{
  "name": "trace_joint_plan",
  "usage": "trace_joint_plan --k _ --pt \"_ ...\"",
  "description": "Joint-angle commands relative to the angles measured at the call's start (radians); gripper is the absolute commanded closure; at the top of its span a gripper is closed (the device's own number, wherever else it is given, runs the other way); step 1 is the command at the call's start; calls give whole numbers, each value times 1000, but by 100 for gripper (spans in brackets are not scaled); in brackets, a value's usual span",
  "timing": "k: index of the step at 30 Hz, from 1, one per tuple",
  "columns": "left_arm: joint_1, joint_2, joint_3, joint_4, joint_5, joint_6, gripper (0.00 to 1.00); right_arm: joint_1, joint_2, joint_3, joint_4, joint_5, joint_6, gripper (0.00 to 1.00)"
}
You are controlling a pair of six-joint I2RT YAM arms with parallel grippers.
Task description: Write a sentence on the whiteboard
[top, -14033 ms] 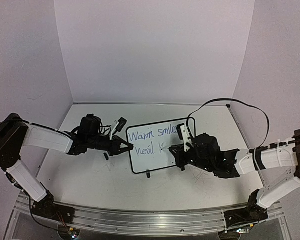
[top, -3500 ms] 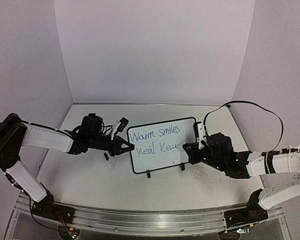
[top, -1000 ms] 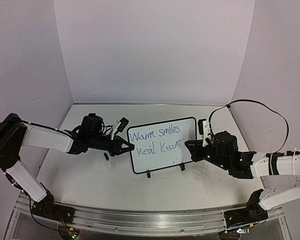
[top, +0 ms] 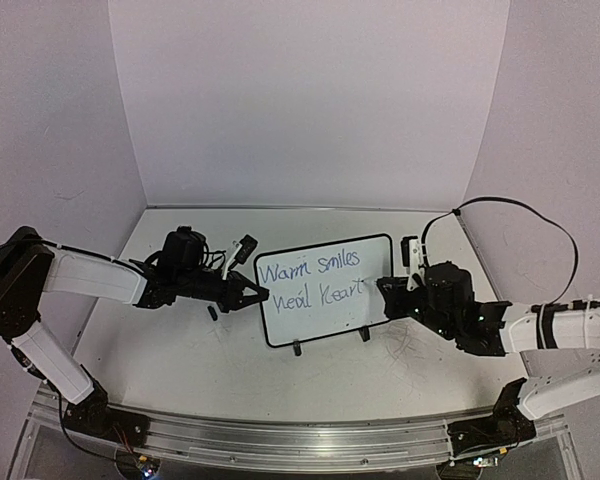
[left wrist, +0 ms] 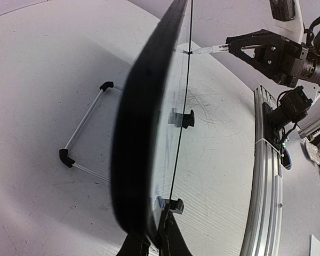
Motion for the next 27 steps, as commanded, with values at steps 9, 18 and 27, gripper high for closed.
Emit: trace_joint_plan --k 9,18,27 --pt "11 14 20 -61 -157 57 100 -6 -76 -18 21 -68 -44 100" --pt "11 -4 14 -65 -165 55 100 -7 -85 -38 33 43 6 100" --pt "11 5 19 -64 -162 58 100 -6 -59 -29 24 58 18 100"
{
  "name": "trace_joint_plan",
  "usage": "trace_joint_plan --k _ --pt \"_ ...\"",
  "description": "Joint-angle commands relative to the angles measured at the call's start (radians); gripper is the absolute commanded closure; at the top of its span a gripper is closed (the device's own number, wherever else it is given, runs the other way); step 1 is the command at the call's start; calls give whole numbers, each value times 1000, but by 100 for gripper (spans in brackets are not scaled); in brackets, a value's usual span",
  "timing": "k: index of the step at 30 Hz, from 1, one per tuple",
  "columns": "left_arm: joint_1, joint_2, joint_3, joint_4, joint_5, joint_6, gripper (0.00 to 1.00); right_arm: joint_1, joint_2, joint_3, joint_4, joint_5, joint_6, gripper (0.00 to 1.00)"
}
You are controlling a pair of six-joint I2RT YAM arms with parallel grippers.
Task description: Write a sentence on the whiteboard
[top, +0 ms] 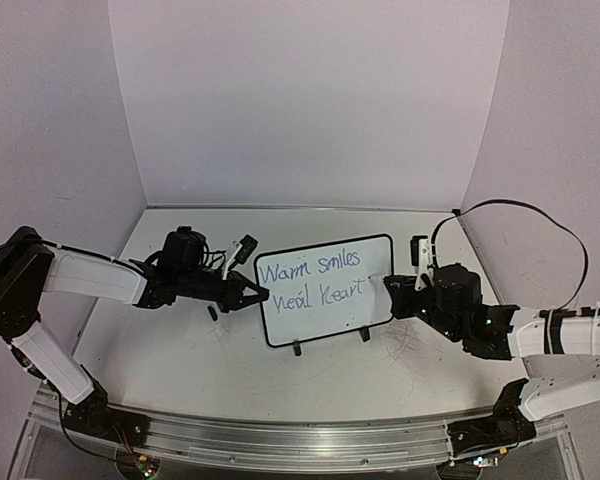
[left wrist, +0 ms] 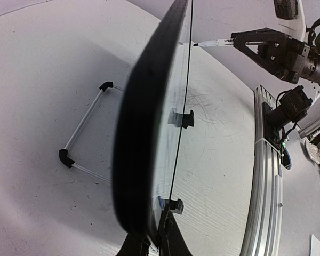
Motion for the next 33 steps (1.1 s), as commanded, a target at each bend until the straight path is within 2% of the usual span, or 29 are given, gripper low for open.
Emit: trace_joint_plan --k 1,26,33 --pt "11 5 19 -64 -164 58 100 -3 10 6 21 36 18 100" --pt "10 -1 18 -66 -167 59 100 -4 81 31 16 -45 -2 100" --pt "11 -5 16 -68 -167 60 100 -3 50 8 -18 23 33 100"
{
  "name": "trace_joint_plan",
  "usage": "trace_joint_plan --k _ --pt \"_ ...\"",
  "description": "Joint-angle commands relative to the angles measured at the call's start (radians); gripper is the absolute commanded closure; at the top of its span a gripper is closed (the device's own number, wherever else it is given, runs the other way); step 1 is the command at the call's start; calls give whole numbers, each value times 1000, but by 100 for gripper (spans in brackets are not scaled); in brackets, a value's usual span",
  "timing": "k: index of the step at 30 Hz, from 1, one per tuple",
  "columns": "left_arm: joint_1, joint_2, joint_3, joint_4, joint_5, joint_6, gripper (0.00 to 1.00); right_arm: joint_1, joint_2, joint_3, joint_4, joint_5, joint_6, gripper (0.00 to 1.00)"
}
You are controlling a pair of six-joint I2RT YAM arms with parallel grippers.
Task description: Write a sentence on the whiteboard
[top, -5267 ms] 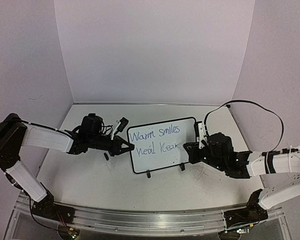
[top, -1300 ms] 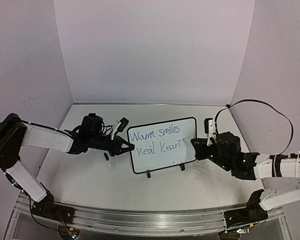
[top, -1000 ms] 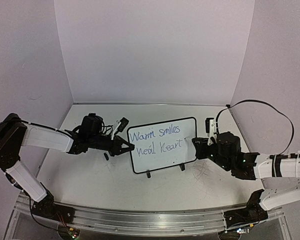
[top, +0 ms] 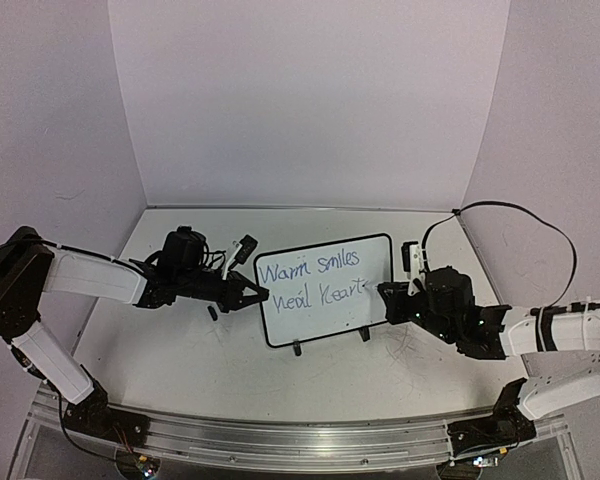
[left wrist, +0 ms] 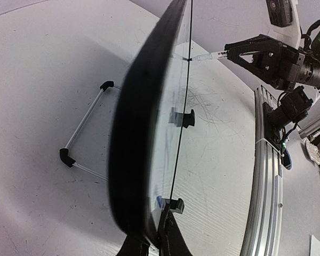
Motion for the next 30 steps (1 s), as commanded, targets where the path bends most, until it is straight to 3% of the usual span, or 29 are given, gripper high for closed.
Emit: trace_joint_plan --k 1,16,30 --pt "10 -4 16 -61 -164 61 100 -3 -21 4 -29 66 29 100" --pt "11 -1 19 -62 -161 59 100 -3 -8 -22 -47 27 58 100" --pt "10 1 22 -66 -162 59 100 -3 26 11 57 8 64 100"
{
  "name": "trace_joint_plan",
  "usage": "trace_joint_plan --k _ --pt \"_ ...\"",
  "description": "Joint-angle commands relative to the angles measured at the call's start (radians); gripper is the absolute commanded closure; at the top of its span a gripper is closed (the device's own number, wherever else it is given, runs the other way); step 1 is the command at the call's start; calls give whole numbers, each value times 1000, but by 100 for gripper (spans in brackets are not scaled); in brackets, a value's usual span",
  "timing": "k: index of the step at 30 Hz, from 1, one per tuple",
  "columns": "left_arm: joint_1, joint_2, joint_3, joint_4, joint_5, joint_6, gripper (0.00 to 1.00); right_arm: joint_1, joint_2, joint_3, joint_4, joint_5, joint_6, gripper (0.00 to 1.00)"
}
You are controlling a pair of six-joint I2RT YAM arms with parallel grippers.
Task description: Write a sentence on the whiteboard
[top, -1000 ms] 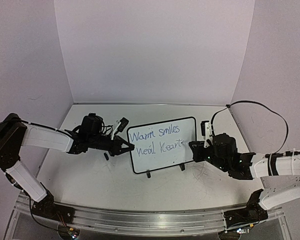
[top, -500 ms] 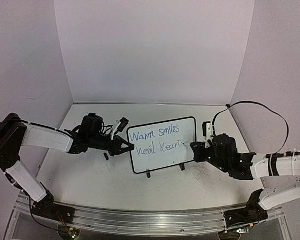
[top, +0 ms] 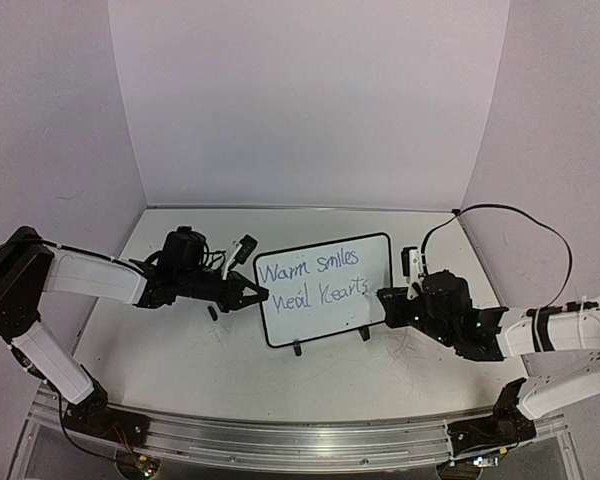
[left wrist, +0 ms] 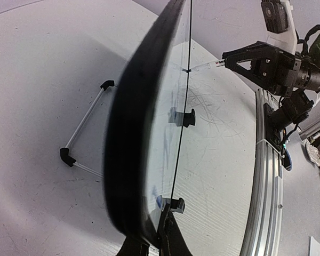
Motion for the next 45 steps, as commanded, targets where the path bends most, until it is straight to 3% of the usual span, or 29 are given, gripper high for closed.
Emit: trace_joint_plan --k 1,9,39,45 --pt "10 2 22 -63 -156 67 100 -4 -10 23 47 20 9 100" --pt "10 3 18 -64 -162 70 100 -3 -161 -22 -65 25 1 100" --pt "10 6 22 -72 -161 70 100 -5 -21 25 -17 103 -18 100" --pt "10 7 21 -74 -172 70 100 -5 -164 7 -65 49 -30 100"
